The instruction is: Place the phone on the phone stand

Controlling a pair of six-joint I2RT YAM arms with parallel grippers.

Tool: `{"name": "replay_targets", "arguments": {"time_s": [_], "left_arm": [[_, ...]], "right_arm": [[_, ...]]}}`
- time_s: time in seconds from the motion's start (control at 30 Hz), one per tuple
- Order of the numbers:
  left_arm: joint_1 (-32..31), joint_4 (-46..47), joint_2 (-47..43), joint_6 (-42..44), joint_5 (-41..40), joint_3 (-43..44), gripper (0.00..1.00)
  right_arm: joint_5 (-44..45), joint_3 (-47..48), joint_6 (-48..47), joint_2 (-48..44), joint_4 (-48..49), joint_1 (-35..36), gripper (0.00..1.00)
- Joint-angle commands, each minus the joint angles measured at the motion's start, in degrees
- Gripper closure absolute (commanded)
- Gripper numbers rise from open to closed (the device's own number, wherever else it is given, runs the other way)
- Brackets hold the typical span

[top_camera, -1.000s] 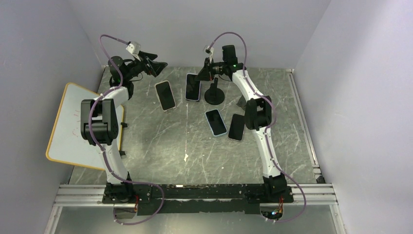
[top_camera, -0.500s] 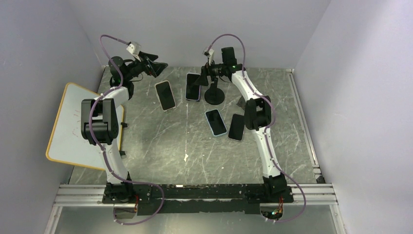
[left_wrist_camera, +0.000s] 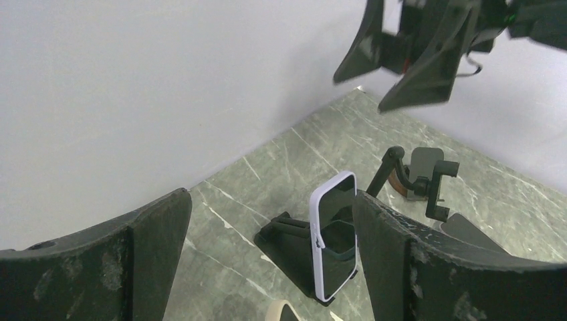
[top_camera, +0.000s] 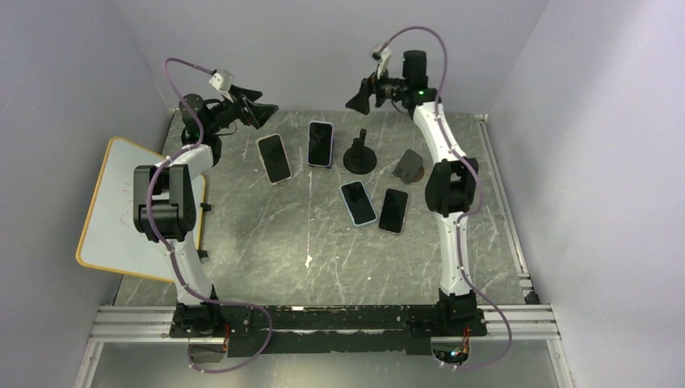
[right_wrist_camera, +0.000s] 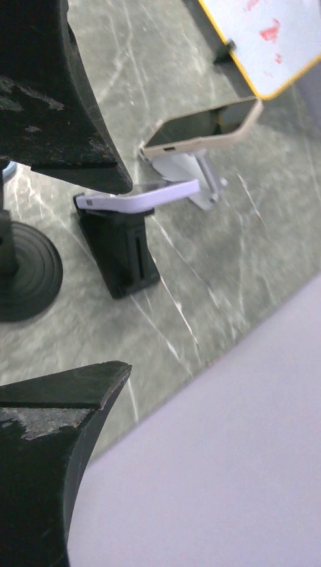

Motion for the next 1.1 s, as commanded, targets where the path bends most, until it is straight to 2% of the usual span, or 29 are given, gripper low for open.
{"name": "replay_targets", "arguments": {"time_s": [0.0,0.17,0.23,0.3,0.37,0.43,0.53,0.63,0.73,0.83,1.07], "left_arm": [[-0.4,-1.4,-4.7,3.5,-1.6,-1.2,0.06],[-2.7,-6.3,-9.7,8.3,-8.1,-3.4,0.04],[-5.5,-11.1,-12.7,15.0,-12.9,-4.1,0.04],[-9.0,-17.6,-15.4,23.2,-19.8,-3.8,0.04],[-11.6,-20.6,-17.6,27.0,-26.4,-4.3,0.04],[-12.5,-19.3,-19.2,25.9,-29.1,-5.7,0.04],[-12.8,-16.0,-20.9,21.8,-32.3,-7.8,0.04],[-13.1,-15.3,-22.2,17.0,-36.3,-8.9,0.03],[-13.4,-14.9,-23.2,15.4,-37.7,-10.2,0.04],[-13.9,-15.9,-23.2,15.0,-37.6,-10.6,0.04],[-16.5,-14.0,-23.3,11.6,-36.8,-13.2,0.04]], "right_arm": [[5.5,-3.6,2.1,-7.2,4.5,-2.0,0.0],[18.5,-16.4,6.0,-18.1,10.2,-2.0,0.0],[26.0,-24.4,8.6,-25.7,12.8,-1.7,0.0],[33.9,-36.4,10.6,-34.6,17.2,-1.0,0.0],[41.2,-49.6,12.5,-44.2,21.6,0.3,0.0],[49.2,-62.5,12.9,-53.1,23.0,2.4,0.0],[62.4,-75.1,14.4,-64.0,25.5,9.0,0.0],[63.9,-84.9,17.8,-71.4,25.4,14.1,0.0],[63.3,-91.2,19.2,-73.2,23.8,19.9,0.0],[61.9,-93.0,20.2,-67.6,19.5,23.4,0.0],[59.8,-93.7,22.6,-58.2,23.8,24.0,0.0]]}}
